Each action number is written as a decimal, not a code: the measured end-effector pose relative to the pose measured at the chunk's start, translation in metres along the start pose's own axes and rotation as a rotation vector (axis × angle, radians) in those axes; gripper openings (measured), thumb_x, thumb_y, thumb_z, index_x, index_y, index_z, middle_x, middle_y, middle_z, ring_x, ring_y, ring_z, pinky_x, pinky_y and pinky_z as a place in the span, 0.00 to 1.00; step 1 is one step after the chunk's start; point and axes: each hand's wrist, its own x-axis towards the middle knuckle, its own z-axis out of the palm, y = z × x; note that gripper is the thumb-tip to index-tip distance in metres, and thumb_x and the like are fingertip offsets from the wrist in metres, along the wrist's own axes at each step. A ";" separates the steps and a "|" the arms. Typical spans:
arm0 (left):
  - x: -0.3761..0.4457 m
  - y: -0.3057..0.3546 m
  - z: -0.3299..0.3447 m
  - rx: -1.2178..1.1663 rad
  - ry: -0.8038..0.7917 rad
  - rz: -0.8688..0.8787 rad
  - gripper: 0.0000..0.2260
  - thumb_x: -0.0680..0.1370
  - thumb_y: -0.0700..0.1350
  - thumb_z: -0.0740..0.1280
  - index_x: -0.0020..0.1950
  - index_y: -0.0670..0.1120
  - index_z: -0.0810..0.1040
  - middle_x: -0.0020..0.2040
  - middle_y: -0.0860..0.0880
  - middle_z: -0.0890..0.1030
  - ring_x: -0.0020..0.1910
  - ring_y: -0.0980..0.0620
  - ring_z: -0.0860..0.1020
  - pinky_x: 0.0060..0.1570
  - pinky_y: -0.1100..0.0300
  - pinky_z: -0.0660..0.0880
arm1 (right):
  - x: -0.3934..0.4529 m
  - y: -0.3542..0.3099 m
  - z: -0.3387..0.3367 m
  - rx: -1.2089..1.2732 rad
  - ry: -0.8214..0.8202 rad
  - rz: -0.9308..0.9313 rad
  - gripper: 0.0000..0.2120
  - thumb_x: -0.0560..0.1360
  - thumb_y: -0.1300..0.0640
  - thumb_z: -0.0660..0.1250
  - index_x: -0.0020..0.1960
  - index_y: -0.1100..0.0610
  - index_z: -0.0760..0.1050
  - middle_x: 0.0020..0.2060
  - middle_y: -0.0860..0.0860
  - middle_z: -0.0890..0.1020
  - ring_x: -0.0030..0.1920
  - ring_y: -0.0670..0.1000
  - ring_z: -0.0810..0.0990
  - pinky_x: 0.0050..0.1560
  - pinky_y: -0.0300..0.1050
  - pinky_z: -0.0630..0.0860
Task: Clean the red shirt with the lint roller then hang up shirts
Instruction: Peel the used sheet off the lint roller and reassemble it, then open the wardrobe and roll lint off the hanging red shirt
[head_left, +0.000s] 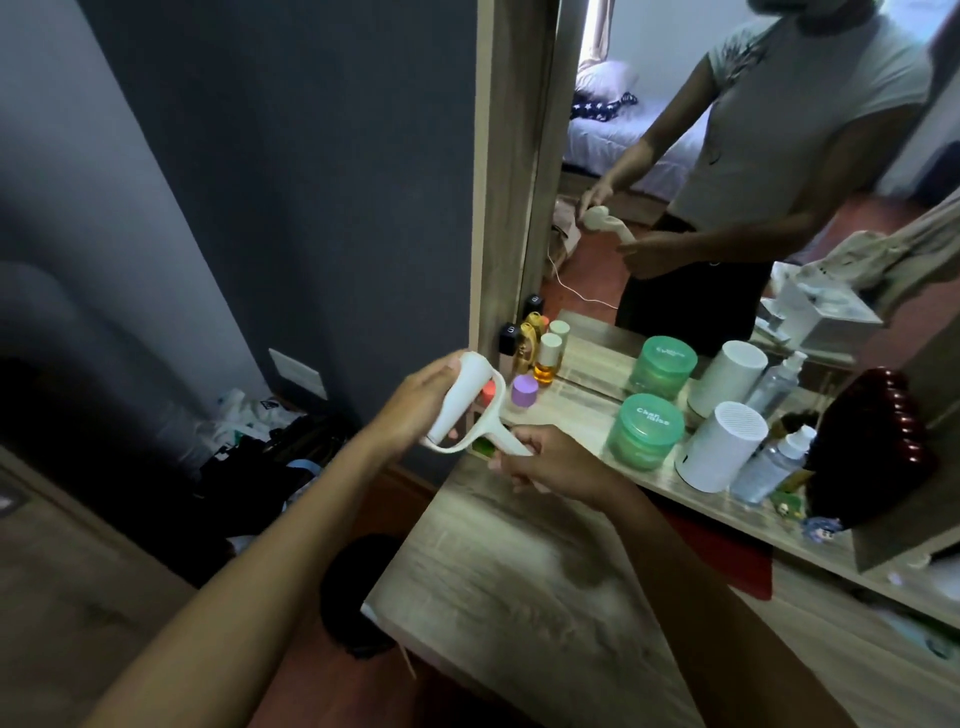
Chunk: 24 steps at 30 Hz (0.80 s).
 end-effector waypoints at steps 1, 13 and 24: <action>-0.004 0.000 -0.001 0.012 -0.011 0.012 0.16 0.82 0.55 0.54 0.68 0.59 0.72 0.55 0.43 0.80 0.49 0.43 0.81 0.37 0.56 0.78 | 0.001 0.001 0.004 -0.017 0.013 0.010 0.06 0.72 0.53 0.72 0.47 0.53 0.79 0.33 0.49 0.79 0.31 0.44 0.77 0.35 0.37 0.74; -0.039 -0.015 -0.055 0.351 0.610 0.353 0.16 0.80 0.49 0.61 0.67 0.49 0.73 0.60 0.50 0.76 0.59 0.57 0.74 0.62 0.57 0.71 | 0.035 0.003 0.035 -0.203 0.268 -0.055 0.14 0.72 0.45 0.70 0.41 0.56 0.81 0.34 0.51 0.83 0.36 0.47 0.80 0.38 0.44 0.73; -0.180 -0.058 -0.169 0.845 1.141 0.201 0.24 0.67 0.33 0.53 0.59 0.40 0.78 0.60 0.39 0.69 0.58 0.41 0.72 0.60 0.52 0.72 | 0.103 -0.091 0.171 -0.074 0.069 -0.219 0.20 0.74 0.50 0.69 0.26 0.55 0.71 0.20 0.51 0.75 0.23 0.49 0.75 0.32 0.46 0.72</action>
